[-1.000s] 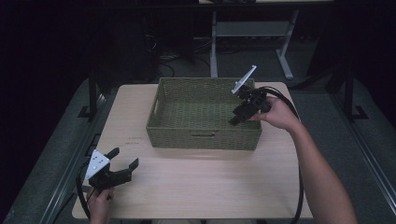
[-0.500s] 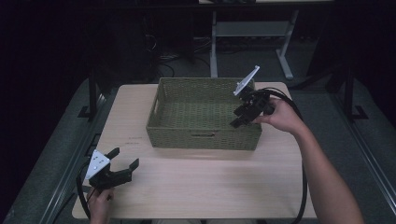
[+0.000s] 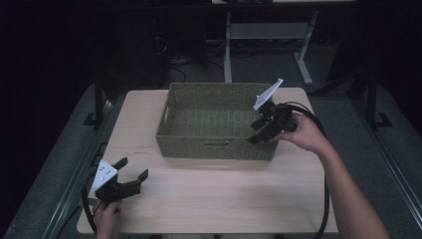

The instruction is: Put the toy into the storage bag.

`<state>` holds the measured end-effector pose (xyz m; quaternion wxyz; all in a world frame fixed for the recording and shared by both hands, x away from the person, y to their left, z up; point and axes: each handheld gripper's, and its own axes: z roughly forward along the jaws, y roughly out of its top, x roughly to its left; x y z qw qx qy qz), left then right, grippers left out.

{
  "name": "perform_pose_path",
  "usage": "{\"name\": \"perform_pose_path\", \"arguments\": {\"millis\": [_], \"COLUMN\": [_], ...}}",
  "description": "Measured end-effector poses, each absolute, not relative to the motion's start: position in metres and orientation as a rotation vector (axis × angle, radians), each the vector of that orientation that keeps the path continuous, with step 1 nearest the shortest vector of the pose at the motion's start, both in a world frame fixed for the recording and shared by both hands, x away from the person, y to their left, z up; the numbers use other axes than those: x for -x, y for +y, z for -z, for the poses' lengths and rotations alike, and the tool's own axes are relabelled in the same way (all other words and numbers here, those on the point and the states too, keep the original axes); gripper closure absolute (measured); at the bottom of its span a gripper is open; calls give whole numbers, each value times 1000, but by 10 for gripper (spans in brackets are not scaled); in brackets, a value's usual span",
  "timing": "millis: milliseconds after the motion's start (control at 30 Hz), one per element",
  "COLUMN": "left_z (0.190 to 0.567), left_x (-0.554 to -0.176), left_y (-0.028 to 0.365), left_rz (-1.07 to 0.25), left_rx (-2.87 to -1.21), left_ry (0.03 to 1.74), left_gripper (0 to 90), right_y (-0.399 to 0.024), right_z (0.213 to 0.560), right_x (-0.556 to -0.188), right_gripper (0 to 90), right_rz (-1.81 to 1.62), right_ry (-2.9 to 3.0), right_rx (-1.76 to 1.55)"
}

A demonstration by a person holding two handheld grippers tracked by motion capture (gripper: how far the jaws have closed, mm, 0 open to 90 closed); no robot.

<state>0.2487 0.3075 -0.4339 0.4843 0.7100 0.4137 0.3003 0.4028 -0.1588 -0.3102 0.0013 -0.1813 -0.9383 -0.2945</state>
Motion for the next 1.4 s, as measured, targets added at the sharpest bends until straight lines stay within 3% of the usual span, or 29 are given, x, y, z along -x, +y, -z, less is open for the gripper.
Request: {"name": "perform_pose_path", "arguments": {"millis": [800,1400], "left_z": [434,435], "left_x": [-249,-249], "left_y": [307,307], "left_rz": [-724,-725], "left_rx": [-1729,-1731], "left_ry": [1007,1007], "left_gripper": [138,138], "right_y": [-176,-179], "right_z": [334,361], "right_x": [-355,-340], "right_gripper": [334,331], "right_rz": [990,998], "right_ry": [-2957,-2926], "right_rx": [536,560]}}
